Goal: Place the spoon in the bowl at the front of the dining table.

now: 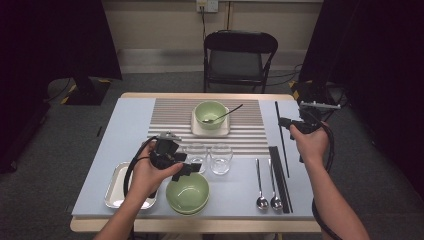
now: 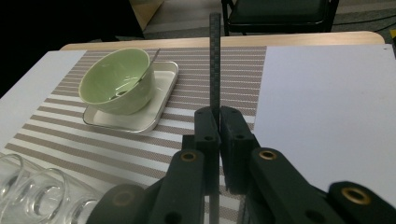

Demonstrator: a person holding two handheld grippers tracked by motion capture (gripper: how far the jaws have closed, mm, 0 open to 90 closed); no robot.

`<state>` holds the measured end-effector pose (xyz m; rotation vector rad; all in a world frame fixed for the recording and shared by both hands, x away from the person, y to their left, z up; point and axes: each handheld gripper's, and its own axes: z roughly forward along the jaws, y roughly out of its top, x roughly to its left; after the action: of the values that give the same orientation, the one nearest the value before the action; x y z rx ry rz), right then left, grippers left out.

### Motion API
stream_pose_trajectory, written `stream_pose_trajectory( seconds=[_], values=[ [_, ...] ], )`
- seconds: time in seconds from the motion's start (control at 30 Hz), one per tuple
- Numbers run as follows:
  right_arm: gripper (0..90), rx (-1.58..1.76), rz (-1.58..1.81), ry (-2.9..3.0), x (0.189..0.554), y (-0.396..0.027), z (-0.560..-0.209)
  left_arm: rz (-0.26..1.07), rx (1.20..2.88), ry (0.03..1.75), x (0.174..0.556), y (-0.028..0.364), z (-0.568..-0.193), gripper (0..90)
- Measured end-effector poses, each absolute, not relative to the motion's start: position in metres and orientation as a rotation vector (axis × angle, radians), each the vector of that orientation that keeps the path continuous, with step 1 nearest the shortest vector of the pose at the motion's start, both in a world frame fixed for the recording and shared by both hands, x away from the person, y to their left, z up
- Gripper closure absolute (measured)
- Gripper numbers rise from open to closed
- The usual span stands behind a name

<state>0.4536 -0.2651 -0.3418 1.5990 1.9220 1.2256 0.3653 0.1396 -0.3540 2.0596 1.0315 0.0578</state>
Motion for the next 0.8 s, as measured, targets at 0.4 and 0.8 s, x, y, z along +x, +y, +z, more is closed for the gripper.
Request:
stream_pose_trajectory(
  seconds=[0.4,0.8],
  values=[
    [86.6,1.574,1.256,1.940,0.456,-0.248,-0.336,0.059,2.078,1.013,0.369,0.129,-0.352,31.0],
    [86.7,1.547,1.278,1.952,0.457,-0.235,-0.331,0.058,2.073,1.008,0.370,0.123,-0.353,31.2]
  ],
)
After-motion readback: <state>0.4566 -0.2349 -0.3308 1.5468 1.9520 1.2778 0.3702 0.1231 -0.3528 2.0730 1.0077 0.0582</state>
